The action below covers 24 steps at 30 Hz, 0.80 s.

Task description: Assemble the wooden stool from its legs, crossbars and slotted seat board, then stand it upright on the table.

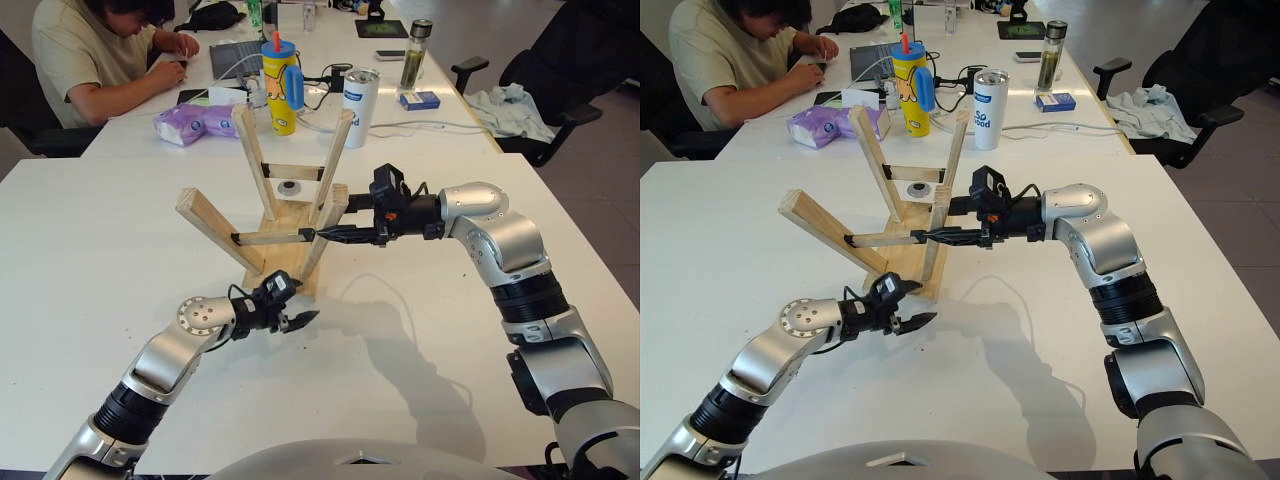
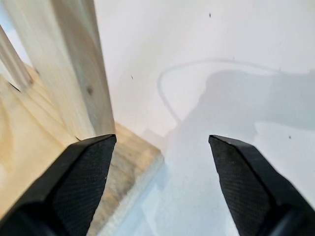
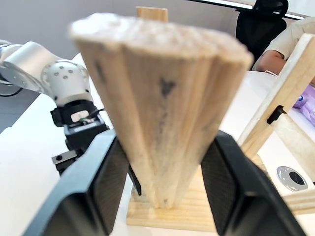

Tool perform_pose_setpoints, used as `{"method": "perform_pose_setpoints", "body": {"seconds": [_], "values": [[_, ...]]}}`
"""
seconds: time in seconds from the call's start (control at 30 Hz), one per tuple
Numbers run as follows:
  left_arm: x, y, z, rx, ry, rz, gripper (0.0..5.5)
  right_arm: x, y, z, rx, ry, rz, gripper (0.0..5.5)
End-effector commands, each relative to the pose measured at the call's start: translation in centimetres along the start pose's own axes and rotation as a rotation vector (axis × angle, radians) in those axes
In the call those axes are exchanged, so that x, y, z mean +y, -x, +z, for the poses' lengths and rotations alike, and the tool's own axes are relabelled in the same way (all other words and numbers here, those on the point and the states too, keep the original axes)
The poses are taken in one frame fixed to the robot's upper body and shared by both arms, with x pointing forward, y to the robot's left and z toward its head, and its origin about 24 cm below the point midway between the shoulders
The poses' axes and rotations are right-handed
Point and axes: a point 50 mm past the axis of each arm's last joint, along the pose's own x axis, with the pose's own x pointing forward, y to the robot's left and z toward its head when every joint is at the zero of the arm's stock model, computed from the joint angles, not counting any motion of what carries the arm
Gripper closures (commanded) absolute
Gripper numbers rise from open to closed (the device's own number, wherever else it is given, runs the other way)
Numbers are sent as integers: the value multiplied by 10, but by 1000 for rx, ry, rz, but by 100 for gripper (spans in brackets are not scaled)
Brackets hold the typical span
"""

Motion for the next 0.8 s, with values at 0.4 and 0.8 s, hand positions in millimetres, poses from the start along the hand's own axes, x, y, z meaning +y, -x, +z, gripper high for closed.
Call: {"method": "perform_pose_setpoints", "body": {"seconds": [0.4, 0.8], "values": [[12, 65, 112, -577, -792, 679, 199, 14, 1, -50, 216, -151, -12, 343], [-1, -3, -9, 231, -872, 306, 199, 10, -7, -50, 235, -145, 19, 343]]}}
